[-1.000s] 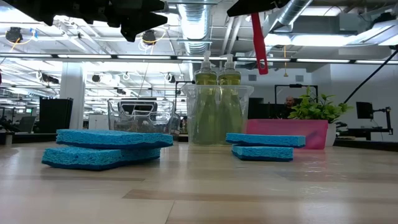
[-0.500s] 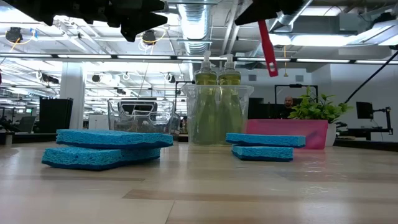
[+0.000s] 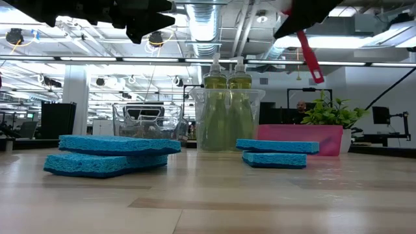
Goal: Pick & Place Kitchen Sink Supplies
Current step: Put the red dish brush into the pink bin
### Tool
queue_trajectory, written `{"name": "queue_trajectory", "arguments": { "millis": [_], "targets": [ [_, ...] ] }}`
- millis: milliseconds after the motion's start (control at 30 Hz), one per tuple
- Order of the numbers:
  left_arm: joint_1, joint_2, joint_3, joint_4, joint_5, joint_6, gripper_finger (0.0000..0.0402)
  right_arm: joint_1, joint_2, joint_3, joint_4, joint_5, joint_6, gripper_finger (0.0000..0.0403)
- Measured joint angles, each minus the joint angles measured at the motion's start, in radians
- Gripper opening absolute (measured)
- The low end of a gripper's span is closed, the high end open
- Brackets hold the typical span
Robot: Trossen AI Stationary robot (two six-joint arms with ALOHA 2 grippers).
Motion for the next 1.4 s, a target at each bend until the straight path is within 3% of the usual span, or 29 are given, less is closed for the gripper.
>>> {"name": "queue_trajectory", "arguments": {
  "millis": [100, 233, 367, 733, 933, 1400],
  "targets": [
    [0.000, 0.000, 0.000, 0.000, -0.015, -0.019, 0.0219, -0.001, -0.019, 0.000, -0.027, 0.012, 0.042, 0.0002],
    [0.008, 0.000, 0.000, 0.000, -0.118, -0.059, 0.0219, -0.001, -0.026, 0.000, -0.029, 0.096, 0.093, 0.0004],
    [0.019, 0.000, -0.015, 0.000, -0.122, -0.069, 0.0219, -0.036, -0.025, 0.000, -0.056, 0.131, 0.137, 0.0002],
    [0.039, 0.001, -0.030, 0.005, -0.124, -0.076, 0.0219, -0.305, 0.077, 0.000, -0.154, 0.123, 0.311, 0.0004],
    [0.039, 0.001, -0.030, 0.007, -0.124, -0.076, 0.0219, -0.411, 0.158, 0.000, -0.152, 0.059, 0.323, 0.0002],
    [0.039, 0.001, -0.030, 0.007, -0.124, -0.076, 0.0219, -0.458, 0.190, 0.000, -0.133, 0.037, 0.323, 0.0003]
  ]
}}
